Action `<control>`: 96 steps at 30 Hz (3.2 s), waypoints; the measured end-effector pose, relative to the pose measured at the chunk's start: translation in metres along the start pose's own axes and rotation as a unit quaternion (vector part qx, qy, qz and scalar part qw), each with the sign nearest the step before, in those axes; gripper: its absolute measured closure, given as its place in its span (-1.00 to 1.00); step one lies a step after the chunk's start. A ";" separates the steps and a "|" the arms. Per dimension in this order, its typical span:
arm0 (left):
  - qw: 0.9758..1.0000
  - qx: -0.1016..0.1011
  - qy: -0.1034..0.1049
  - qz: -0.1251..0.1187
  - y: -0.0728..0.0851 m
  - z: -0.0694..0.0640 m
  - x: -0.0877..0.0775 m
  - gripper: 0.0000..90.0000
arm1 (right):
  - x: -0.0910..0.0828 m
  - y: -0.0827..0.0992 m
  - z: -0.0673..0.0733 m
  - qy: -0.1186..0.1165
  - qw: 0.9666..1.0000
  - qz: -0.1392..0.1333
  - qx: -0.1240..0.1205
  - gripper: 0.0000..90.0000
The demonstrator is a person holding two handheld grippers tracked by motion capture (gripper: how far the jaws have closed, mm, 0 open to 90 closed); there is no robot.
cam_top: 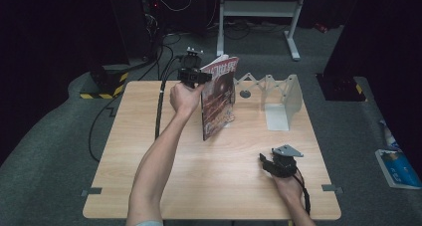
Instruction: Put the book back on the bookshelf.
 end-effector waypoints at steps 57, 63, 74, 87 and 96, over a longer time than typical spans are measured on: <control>0.997 0.032 -0.023 0.059 0.026 -0.002 -0.005 0.85 | -0.002 -0.002 -0.002 0.001 1.000 -0.010 0.009 -0.06; 0.999 0.035 -0.020 0.018 0.023 -0.005 -0.005 0.86 | -0.003 -0.002 -0.002 0.001 1.000 -0.010 0.016 -0.06; 0.999 0.022 -0.030 -0.026 0.019 -0.003 0.001 0.86 | -0.003 -0.003 -0.003 0.001 1.000 -0.014 0.021 -0.06; 0.998 0.021 -0.033 -0.047 0.020 -0.004 0.009 0.85 | -0.002 -0.002 -0.002 -0.001 1.000 -0.011 0.020 -0.06; 0.999 0.009 -0.025 -0.024 0.023 0.008 0.006 0.81 | -0.001 -0.002 -0.002 0.000 1.000 -0.008 0.014 -0.06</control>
Point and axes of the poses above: each handheld gripper's, and its own axes: x roughly forward along the jaws, y roughly out of its underside, z roughly to its left, the point moved 10 cm from there along x, roughly forward along the jaws, and after that the axes turned 9 degrees about -x, right-handed, at the moved point
